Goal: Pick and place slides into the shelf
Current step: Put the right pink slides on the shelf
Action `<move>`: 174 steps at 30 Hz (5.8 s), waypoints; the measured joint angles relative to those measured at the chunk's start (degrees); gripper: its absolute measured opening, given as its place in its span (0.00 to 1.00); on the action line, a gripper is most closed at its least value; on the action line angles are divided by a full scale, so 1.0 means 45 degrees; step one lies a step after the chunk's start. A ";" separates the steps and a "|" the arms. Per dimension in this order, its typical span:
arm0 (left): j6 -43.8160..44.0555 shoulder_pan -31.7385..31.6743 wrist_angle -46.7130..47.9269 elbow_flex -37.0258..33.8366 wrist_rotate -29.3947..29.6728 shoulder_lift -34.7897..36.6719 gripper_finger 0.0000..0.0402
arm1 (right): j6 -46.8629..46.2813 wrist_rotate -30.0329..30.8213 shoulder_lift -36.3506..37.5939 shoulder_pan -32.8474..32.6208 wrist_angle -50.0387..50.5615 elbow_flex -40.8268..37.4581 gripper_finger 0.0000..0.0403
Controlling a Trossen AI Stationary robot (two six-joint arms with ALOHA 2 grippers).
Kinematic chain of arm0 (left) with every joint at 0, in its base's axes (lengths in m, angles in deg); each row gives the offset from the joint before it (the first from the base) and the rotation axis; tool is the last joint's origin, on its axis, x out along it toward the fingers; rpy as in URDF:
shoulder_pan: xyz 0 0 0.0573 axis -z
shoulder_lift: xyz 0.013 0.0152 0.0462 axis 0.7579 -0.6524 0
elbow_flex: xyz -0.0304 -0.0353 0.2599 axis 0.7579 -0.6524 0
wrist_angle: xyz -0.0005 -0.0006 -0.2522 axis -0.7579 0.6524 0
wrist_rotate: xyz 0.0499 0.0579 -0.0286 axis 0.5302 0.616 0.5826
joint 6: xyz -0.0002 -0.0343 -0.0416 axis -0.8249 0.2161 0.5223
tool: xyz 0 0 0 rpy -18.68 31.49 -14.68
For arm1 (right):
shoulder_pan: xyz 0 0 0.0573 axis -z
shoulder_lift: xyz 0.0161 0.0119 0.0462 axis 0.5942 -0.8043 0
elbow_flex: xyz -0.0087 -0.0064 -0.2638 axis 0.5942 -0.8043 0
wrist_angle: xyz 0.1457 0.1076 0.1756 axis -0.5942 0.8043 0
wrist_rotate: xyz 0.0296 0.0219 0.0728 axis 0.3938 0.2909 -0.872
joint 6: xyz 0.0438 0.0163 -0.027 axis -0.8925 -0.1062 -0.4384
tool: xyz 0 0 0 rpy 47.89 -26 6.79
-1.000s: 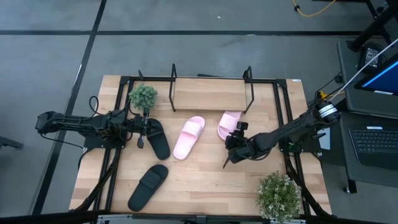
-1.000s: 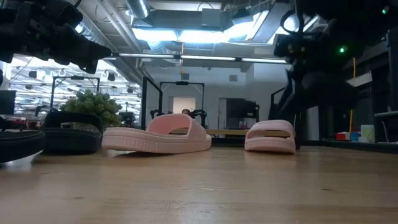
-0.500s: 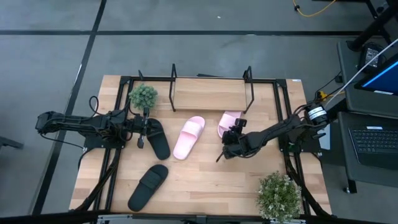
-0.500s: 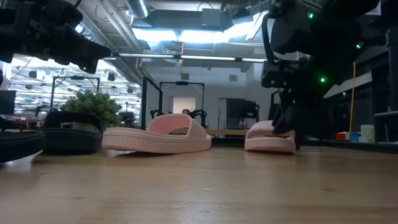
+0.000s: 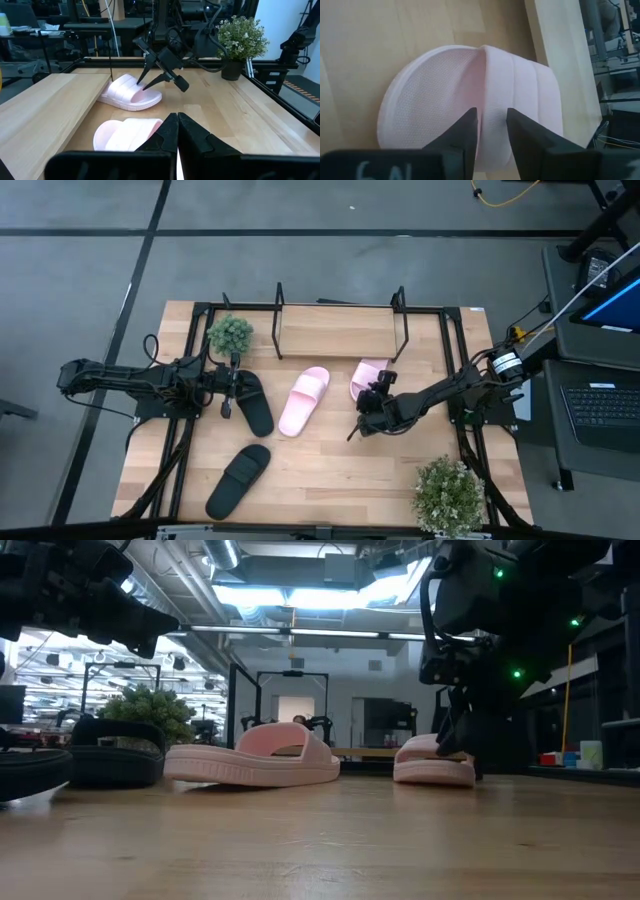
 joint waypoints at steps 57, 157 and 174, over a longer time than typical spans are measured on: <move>0.0005 0.0000 0.0005 0.0000 0.0000 0.0002 0.00 | -0.0269 -0.0174 0.0010 0.0272 0.0165 -0.0131 0.27; -0.0659 0.0001 0.0533 -0.0005 -0.0005 0.0000 0.00 | -0.9344 0.0196 -0.4954 -0.1894 0.9838 0.5986 0.51; -0.0664 0.0001 0.0529 -0.0005 -0.0002 0.0005 0.00 | -0.9284 0.0306 -0.4949 -0.1369 0.9755 0.5957 0.58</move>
